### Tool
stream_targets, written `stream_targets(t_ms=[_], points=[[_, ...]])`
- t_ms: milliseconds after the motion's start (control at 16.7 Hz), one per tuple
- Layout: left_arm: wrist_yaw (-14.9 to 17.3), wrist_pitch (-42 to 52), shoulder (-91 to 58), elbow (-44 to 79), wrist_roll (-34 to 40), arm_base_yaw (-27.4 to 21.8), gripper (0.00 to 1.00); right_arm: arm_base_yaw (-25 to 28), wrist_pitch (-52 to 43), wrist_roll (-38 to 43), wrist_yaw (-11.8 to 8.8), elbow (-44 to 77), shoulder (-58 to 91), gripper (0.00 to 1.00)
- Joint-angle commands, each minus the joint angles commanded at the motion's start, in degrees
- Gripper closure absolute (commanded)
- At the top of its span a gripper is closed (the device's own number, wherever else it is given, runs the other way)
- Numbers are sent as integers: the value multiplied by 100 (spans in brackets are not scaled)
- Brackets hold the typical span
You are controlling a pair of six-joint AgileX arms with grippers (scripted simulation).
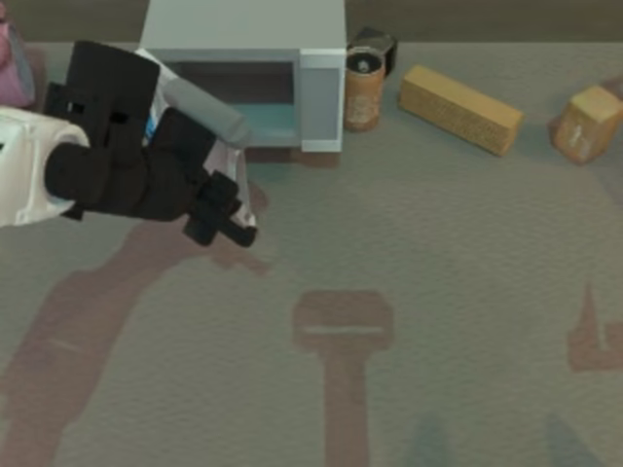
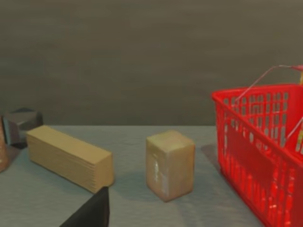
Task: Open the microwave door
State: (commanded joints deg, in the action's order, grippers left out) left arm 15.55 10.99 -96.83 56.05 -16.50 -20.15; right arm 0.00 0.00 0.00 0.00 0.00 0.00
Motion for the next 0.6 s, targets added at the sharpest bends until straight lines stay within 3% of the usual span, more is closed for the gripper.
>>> stream_targets(t_ms=[600], points=[[41, 4, 1, -8, 28, -40, 100, 0, 0, 0, 0, 0, 0, 0]])
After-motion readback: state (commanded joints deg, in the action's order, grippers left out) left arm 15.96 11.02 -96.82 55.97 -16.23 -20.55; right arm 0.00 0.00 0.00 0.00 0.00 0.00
